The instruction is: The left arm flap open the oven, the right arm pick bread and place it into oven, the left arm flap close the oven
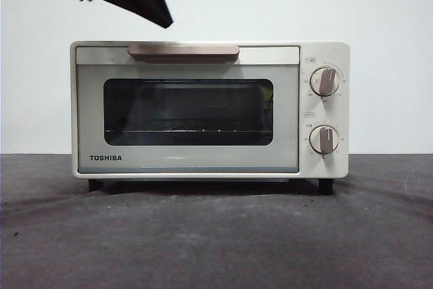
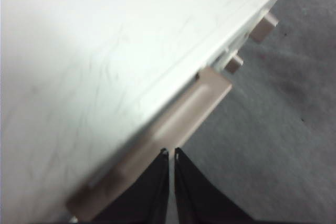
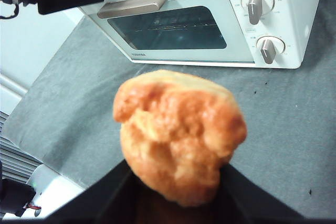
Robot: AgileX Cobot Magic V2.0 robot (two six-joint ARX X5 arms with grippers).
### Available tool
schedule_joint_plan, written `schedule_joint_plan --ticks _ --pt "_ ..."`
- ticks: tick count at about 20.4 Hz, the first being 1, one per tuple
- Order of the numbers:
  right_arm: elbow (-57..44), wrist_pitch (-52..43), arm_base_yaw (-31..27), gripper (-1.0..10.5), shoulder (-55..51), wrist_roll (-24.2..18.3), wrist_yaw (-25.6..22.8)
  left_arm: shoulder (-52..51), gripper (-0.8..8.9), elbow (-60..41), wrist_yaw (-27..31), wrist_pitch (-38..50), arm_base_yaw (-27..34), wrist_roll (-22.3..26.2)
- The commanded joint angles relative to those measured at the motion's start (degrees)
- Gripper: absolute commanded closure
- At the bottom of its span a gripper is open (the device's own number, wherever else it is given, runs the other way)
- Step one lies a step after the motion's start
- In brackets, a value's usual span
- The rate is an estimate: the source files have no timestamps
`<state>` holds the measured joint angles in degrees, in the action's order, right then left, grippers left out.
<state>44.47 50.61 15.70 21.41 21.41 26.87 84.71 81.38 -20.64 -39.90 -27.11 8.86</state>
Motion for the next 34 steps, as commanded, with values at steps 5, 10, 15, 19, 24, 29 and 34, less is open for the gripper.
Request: schedule_joint_plan --ticks 5,10,15,19,24,29,34 --pt "1.03 -0.5 0.28 7.8 0.04 0.66 0.11 2.32 7.97 1.64 0.31 2.14 -0.24 2.14" --pt "1.03 -1.44 0.28 7.8 0.07 0.68 0.11 4.48 7.97 1.64 0.28 2.12 -0.24 2.25" --pt "1.03 -1.46 0.28 7.8 0.07 0.66 0.13 6.16 7.96 1.64 0.28 1.88 -0.28 2.23" --pt "1.03 -1.64 0.28 7.8 0.07 0.66 0.07 6.05 7.96 1.64 0.26 0.04 -0.39 2.23" --pt "1.03 -1.75 0.28 7.8 0.07 0.66 0.09 6.05 7.97 1.64 0.28 -5.53 -0.39 3.63" --pt "1.03 -1.75 0.28 7.8 0.07 0.68 0.09 5.99 7.97 1.6 0.31 -9.62 -0.94 3.96" --pt "1.03 -1.77 0.28 7.8 0.07 0.68 0.07 5.95 7.96 1.33 0.33 -12.7 -2.32 3.74"
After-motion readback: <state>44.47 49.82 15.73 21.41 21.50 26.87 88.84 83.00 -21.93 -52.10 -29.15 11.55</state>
